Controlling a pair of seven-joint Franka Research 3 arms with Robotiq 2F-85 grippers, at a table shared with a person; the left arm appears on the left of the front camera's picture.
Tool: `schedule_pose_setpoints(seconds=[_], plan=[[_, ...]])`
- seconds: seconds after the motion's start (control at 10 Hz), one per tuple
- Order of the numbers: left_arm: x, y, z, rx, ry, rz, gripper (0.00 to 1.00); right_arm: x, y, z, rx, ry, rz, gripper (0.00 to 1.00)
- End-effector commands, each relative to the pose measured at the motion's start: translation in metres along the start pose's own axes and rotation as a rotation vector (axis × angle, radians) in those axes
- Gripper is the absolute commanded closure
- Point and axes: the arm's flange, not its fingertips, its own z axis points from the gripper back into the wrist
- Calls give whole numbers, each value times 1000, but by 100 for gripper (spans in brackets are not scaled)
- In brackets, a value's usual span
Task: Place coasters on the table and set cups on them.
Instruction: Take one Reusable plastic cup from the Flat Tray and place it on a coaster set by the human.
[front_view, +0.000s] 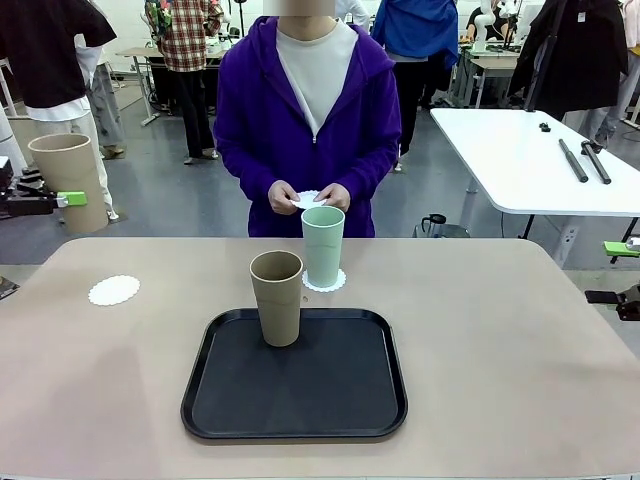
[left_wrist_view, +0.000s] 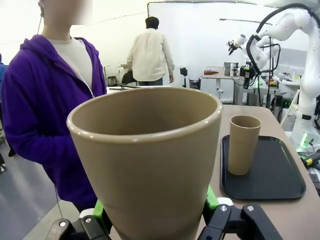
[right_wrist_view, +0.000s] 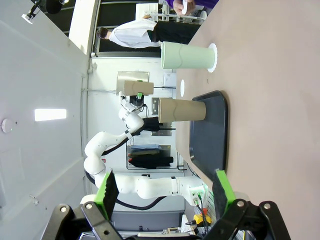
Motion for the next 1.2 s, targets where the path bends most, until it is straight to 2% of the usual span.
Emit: schedule_pose_setpoints(seconds=[0.0, 0.2, 0.6, 1.1], plan=[[-15, 23, 14, -35, -43, 57, 15, -3, 1, 1, 0, 12, 7, 0], [-39, 26, 17, -48, -48, 68, 15, -3, 1, 1, 0, 12, 7, 0], [-91, 23, 3, -98, 23, 31, 15, -3, 1, 1, 0, 12, 7, 0], [-125, 36, -13, -135, 10, 44, 15, -3, 1, 1, 0, 12, 7, 0]])
